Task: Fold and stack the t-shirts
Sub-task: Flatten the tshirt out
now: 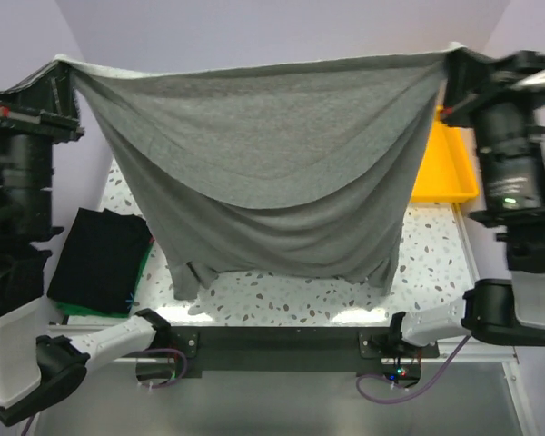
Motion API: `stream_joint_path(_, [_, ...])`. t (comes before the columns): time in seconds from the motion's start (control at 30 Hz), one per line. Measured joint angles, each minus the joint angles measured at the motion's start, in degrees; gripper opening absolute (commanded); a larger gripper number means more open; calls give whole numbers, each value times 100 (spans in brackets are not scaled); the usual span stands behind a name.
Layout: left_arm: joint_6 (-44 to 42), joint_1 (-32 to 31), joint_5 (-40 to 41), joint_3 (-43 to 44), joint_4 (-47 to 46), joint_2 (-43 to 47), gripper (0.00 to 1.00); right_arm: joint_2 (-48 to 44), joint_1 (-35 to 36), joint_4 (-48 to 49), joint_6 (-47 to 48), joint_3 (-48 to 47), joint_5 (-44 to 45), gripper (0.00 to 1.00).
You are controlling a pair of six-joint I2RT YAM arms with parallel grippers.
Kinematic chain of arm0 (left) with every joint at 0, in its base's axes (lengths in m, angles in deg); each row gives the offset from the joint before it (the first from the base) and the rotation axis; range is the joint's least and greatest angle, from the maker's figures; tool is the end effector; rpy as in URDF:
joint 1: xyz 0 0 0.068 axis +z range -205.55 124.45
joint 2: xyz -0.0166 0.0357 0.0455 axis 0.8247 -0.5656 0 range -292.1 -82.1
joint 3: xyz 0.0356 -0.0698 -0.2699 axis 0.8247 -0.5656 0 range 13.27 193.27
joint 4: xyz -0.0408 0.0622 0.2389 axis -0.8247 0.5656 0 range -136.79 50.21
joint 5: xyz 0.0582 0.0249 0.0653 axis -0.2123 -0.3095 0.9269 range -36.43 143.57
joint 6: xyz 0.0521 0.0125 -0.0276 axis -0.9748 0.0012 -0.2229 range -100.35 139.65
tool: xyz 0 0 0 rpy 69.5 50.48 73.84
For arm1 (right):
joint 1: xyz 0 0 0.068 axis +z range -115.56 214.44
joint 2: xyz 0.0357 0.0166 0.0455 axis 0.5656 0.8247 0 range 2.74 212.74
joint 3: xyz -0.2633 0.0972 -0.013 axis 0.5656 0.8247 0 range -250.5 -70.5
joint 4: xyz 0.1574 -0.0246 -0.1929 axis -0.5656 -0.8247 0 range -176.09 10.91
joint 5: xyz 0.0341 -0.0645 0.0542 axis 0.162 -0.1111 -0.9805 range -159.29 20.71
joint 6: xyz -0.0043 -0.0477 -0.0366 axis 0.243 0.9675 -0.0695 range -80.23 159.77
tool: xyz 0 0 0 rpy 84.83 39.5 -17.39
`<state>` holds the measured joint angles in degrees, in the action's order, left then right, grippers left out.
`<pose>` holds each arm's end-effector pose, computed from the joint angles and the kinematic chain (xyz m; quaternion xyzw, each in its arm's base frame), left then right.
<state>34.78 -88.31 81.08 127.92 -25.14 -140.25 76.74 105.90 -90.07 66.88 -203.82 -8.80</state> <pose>0.0516 -0.0087 0.6372 -0.1394 0.4766 -0.2489 0.8316 0.0611 0.0597 0.6780 0.0742 0.5572 0.1389 0.8153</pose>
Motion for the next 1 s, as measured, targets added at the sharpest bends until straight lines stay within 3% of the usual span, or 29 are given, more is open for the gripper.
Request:
stream_joint_path(0.13, [-146, 0, 59, -275, -299, -476, 0, 861, -732, -411, -201, -203, -337, 0])
stream_joint_path(0.27, [-275, 140, -55, -671, -560, -1255, 0, 1762, -2629, -1585, -1340, -254, -1569, 0])
stream_joint_path(0.4, [-70, 942, -841, -793, -782, -2291, 0, 2590, -4098, -2188, -2511, -284, -2719, 0])
stream_joint_path(0.5, [275, 1812, -1523, -376, -866, -3353, 0, 3366, -4835, -2271, -3182, -802, -3364, 0])
stream_joint_path(0.67, [1084, 2686, -2540, 2358, -1178, -5845, 0, 4151, -5576, -1572, -3989, -1390, -3917, 0])
stream_joint_path(0.83, [2225, 3333, -3233, 1921, -2267, -5796, 0, 3904, -5921, -485, -4332, -1220, -3963, 0])
stream_joint_path(1.0, [3084, 4153, -3759, 2000, -3158, -5241, 0, 3014, -5932, 334, -4398, -918, -4063, 0])
